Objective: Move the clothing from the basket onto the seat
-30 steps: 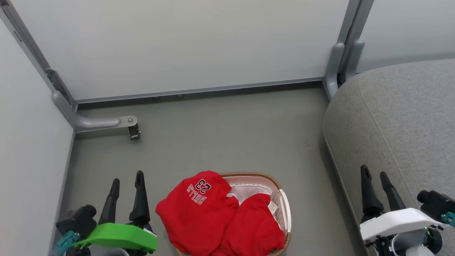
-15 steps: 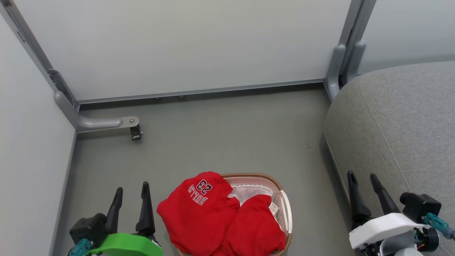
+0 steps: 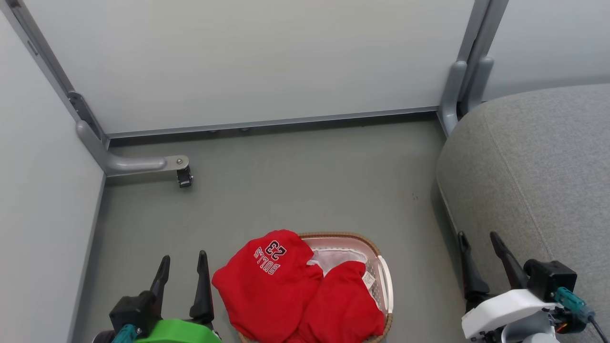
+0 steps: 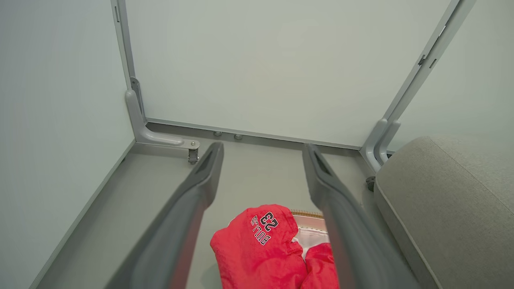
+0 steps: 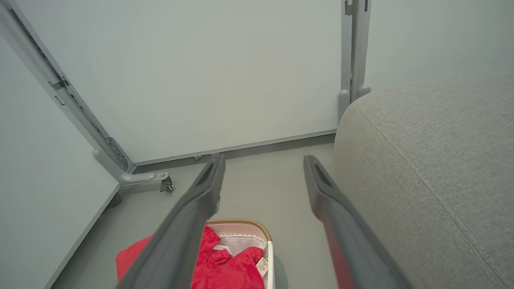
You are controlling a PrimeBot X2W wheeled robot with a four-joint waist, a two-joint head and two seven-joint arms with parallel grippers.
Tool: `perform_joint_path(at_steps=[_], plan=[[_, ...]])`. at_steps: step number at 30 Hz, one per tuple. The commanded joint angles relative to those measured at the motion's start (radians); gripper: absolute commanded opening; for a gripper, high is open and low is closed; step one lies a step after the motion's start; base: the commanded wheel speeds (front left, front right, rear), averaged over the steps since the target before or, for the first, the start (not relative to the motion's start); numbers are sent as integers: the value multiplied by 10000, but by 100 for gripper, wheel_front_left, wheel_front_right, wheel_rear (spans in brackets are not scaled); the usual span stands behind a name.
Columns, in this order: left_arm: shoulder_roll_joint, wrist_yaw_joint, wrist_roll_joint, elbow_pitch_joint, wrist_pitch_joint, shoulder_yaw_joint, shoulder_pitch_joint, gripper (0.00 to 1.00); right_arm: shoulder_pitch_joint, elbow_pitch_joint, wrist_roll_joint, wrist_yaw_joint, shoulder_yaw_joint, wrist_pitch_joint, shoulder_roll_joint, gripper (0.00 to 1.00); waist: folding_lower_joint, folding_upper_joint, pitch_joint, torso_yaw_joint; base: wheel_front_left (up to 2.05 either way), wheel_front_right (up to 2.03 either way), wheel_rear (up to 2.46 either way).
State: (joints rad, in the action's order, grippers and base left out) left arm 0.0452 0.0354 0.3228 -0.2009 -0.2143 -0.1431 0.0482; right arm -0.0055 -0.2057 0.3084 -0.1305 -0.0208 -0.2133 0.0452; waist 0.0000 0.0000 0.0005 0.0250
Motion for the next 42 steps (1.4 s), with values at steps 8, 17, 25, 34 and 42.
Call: perform_joint_path(at_steps=[8, 17, 25, 34, 42], plan=[[74, -42, -707, -184, -237, -169, 139, 100, 169, 30, -807, -3, -84, -250, 67, 100, 0, 0, 17, 24, 0, 0, 0], [77, -92, -1270, -391, -394, -345, 162, 100, 201, 29, -1486, -4, -172, -404, 73, 100, 0, 0, 19, 51, 0, 0, 0], [81, -111, -1723, -485, -539, -451, 211, 100, 266, 82, -2037, -2, -245, -537, 80, 100, 0, 0, 31, 72, 0, 0, 0], [81, -73, -1670, -581, -506, -455, 97, 100, 214, 96, -1975, -2, -216, -534, 79, 100, 0, 0, 66, 71, 0, 0, 0], [79, -87, -1650, -681, -506, -484, 1, 100, 174, 103, -1938, -2, -187, -534, 79, 100, 0, 0, 91, 81, 0, 0, 0]])
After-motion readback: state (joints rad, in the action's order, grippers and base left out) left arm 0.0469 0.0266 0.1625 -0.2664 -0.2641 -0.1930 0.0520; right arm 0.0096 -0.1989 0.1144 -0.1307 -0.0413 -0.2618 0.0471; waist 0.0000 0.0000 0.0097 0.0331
